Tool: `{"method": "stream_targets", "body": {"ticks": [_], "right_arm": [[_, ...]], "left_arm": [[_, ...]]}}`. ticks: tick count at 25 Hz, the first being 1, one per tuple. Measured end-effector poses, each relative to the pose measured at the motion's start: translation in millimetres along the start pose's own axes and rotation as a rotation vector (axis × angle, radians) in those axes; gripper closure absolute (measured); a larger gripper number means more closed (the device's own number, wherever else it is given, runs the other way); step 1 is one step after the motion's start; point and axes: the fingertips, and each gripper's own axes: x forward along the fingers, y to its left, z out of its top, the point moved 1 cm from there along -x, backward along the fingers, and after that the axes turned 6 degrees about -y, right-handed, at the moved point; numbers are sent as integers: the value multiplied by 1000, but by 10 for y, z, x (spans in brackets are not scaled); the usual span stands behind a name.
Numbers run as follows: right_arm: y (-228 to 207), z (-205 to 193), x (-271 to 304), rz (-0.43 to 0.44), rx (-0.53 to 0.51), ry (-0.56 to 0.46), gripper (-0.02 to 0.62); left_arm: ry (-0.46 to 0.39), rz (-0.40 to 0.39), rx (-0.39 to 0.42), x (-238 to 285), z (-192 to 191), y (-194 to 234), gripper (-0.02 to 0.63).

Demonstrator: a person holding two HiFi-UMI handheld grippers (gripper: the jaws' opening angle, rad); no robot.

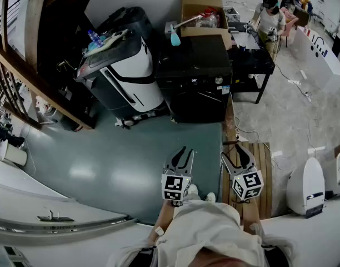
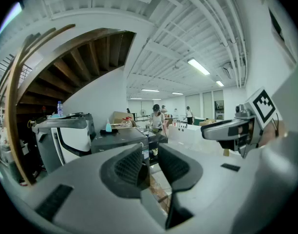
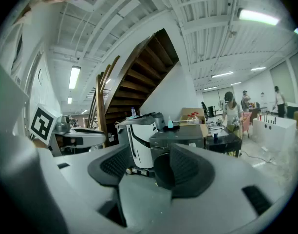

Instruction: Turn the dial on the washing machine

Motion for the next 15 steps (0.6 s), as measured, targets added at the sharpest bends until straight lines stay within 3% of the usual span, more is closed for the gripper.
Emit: {"method": "stream_targets", "body": {"ticks": [5, 15], "right_arm": [[-30, 15, -69, 12, 14, -31, 308], [-242, -36, 127, 5, -28, 15, 310]], "left_arm": [[-11, -21, 0, 83, 52, -146, 500], [-1, -29, 12, 395, 63, -130, 500]]}}
